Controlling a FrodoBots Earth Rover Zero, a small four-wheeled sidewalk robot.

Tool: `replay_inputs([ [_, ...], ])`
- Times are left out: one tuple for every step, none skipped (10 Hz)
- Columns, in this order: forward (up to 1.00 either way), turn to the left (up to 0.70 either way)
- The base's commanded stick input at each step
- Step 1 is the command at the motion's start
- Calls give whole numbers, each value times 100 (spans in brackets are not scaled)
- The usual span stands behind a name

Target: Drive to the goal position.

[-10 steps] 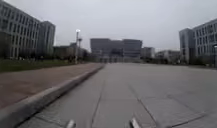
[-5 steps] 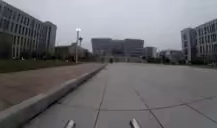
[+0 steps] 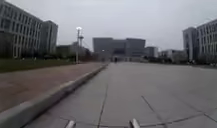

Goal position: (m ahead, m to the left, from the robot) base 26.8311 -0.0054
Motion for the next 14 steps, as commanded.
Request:
replay_inputs([
  [70, -35],
  [70, -35],
  [70, -18],
  [70, -4],
  [70, -4],
  [70, -4],
  [70, -4],
  [70, -4],
  [70, -4],
  [70, -4],
  [70, -4],
  [70, -5],
  [70, -14],
  [70, -32],
])
